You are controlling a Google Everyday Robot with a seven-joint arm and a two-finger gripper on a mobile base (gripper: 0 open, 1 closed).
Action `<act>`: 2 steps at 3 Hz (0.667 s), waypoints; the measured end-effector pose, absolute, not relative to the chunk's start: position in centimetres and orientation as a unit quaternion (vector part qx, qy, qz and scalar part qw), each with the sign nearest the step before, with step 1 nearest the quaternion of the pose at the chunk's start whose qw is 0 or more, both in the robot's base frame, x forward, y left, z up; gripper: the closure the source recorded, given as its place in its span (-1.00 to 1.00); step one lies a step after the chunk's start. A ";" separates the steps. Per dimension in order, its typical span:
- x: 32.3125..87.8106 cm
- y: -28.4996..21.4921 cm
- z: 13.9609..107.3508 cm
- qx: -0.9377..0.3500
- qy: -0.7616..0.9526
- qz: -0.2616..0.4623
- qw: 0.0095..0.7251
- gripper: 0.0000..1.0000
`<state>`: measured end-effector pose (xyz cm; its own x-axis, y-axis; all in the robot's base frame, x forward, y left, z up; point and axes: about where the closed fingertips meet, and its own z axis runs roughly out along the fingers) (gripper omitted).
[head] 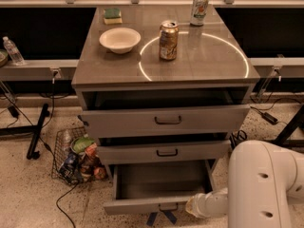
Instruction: Close bottom drawer
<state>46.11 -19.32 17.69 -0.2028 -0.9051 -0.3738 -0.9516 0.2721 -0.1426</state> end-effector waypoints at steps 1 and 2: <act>49.0 -18.4 18.3 -0.616 0.758 0.045 0.212 1.00; 51.7 -17.1 18.4 -0.628 0.745 0.036 0.222 1.00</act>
Offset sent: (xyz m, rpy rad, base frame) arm 0.0936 0.0354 0.0077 -0.0207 -0.1272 0.0954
